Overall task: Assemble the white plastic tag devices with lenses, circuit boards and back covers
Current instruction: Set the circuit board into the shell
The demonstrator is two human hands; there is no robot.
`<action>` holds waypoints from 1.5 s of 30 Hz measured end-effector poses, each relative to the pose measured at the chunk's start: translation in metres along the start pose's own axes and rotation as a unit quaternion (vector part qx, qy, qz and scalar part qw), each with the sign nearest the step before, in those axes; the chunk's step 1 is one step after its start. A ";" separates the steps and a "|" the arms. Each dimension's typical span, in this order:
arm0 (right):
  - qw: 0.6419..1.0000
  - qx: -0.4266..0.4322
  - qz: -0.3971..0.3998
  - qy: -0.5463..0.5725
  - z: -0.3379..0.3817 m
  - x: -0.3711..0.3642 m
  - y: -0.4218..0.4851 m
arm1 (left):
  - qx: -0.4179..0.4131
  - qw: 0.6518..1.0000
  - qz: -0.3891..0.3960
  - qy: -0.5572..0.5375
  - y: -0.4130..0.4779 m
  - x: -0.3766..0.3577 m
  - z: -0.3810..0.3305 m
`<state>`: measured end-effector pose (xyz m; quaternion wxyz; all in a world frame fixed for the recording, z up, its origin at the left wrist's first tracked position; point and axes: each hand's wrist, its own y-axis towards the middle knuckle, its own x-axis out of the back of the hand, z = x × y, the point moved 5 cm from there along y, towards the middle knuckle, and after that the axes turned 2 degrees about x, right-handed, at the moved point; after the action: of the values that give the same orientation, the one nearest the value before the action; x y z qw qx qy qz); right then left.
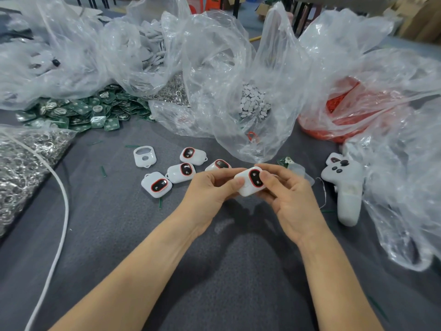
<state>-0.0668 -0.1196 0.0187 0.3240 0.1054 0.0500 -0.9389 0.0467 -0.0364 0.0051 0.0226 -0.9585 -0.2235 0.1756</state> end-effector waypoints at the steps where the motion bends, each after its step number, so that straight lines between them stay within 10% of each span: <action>1: 1.000 -0.011 -0.004 -0.006 -0.001 0.000 -0.001 | 0.000 1.000 -0.001 -0.006 0.000 0.000 0.000; 23: 0.982 0.034 0.069 0.173 0.007 -0.010 0.000 | 0.036 0.981 0.127 -0.141 -0.001 -0.007 -0.004; 31: 0.992 0.087 0.000 -0.089 0.003 0.004 0.000 | -0.143 0.983 0.006 0.114 -0.001 -0.003 -0.015; 45: 0.968 0.118 -0.004 -0.221 0.011 -0.004 -0.005 | -0.067 0.988 0.006 0.136 0.000 0.000 -0.005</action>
<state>-0.0684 -0.1152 0.0310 0.3087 -0.0677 -0.1334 -0.9393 0.0479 -0.0361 0.0098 -0.0128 -0.9742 -0.2238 0.0279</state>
